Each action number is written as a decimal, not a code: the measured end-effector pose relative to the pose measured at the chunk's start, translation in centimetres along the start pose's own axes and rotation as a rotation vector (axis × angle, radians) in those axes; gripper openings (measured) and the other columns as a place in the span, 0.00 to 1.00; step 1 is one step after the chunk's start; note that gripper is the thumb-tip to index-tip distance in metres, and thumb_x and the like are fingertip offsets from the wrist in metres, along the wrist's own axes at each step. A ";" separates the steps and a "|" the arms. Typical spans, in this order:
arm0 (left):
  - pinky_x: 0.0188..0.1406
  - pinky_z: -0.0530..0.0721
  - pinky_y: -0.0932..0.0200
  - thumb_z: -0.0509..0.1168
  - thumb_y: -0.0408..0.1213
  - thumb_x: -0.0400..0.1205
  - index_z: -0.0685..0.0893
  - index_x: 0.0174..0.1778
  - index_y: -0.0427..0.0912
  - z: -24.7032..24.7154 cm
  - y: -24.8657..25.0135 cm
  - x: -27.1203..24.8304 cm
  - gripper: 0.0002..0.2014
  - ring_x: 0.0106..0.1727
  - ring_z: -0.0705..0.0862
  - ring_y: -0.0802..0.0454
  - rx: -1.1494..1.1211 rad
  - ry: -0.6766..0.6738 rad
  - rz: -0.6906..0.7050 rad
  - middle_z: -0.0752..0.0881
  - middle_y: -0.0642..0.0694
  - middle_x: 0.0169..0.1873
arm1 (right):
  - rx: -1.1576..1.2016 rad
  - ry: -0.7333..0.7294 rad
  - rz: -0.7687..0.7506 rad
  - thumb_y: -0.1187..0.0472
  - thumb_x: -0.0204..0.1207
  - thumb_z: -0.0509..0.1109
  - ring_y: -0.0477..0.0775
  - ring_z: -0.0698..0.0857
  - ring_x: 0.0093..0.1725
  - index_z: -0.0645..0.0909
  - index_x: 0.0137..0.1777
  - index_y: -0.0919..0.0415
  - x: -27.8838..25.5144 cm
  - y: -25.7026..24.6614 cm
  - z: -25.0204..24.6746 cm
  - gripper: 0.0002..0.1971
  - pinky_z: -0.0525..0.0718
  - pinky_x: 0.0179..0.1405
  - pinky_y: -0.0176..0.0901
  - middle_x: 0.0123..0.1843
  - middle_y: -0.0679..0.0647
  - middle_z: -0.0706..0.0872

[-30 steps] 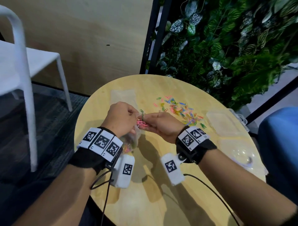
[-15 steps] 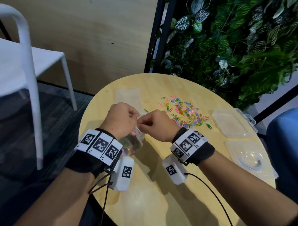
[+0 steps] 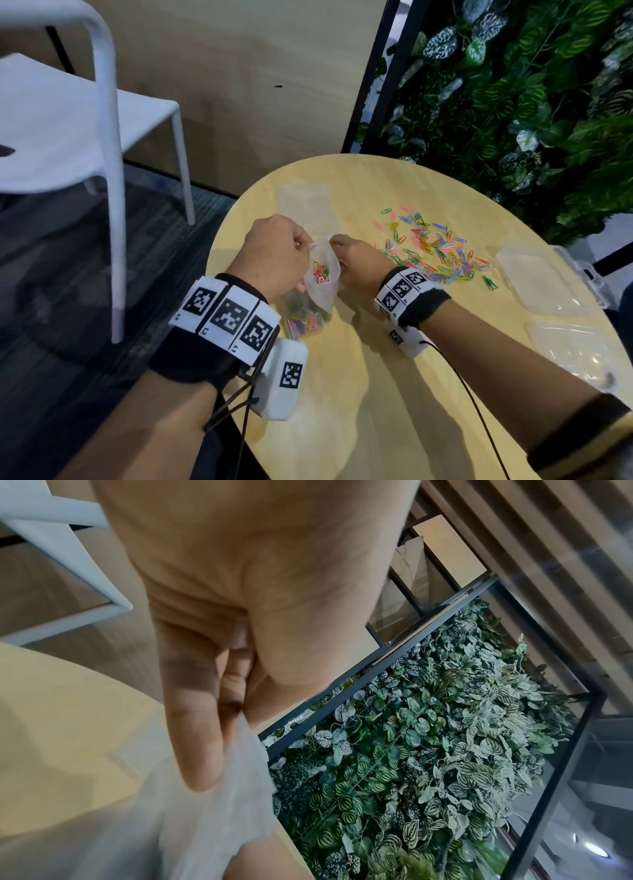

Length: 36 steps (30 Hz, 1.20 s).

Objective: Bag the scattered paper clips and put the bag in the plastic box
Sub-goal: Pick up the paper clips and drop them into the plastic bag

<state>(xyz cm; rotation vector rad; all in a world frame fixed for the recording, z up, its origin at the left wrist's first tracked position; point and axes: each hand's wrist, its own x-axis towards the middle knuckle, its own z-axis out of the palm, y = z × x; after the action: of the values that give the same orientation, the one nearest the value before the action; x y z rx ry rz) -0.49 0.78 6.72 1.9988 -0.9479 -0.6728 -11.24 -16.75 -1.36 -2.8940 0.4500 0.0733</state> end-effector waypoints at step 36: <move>0.23 0.85 0.65 0.63 0.29 0.86 0.91 0.44 0.38 4.2 2.9 -0.5 0.12 0.24 0.91 0.45 -0.025 -0.104 0.066 0.92 0.41 0.33 | 1.429 0.440 0.673 0.74 0.74 0.72 0.57 0.90 0.43 0.85 0.53 0.76 -11.3 1.6 -8.7 0.09 0.90 0.49 0.40 0.45 0.63 0.90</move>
<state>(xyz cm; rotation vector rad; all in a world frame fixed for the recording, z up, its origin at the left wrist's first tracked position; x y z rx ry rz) -4.94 -1.78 7.02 1.9170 -1.0574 -0.7538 -22.37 -16.79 7.76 -1.2711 0.9848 -0.5454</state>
